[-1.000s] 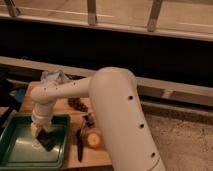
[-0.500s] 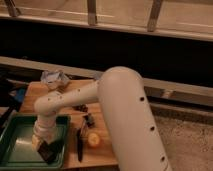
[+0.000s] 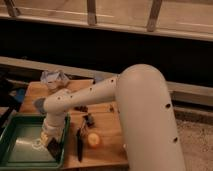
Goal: Wipe tray with eraser
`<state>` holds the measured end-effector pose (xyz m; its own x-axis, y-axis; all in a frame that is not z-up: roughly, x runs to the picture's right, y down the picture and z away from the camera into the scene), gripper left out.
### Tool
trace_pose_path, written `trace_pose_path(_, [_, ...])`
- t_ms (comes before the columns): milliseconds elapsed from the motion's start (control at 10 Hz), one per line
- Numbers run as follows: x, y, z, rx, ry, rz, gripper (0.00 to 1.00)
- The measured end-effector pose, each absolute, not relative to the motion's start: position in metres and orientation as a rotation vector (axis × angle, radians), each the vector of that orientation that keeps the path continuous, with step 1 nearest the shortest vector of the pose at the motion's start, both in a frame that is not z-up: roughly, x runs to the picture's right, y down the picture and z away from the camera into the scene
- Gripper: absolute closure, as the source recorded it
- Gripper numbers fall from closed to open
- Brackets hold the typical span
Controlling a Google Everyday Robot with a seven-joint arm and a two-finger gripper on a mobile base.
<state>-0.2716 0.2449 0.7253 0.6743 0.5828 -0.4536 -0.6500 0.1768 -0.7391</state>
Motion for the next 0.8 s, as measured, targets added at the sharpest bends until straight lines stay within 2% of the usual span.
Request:
trace_pose_path(500, [-0.346, 0.186, 0.739, -1.017, -0.021, 0.778, 1.0])
trace_pose_path(800, [-0.388, 0.199, 0.728, -1.038, -0.066, 0.69, 1.0])
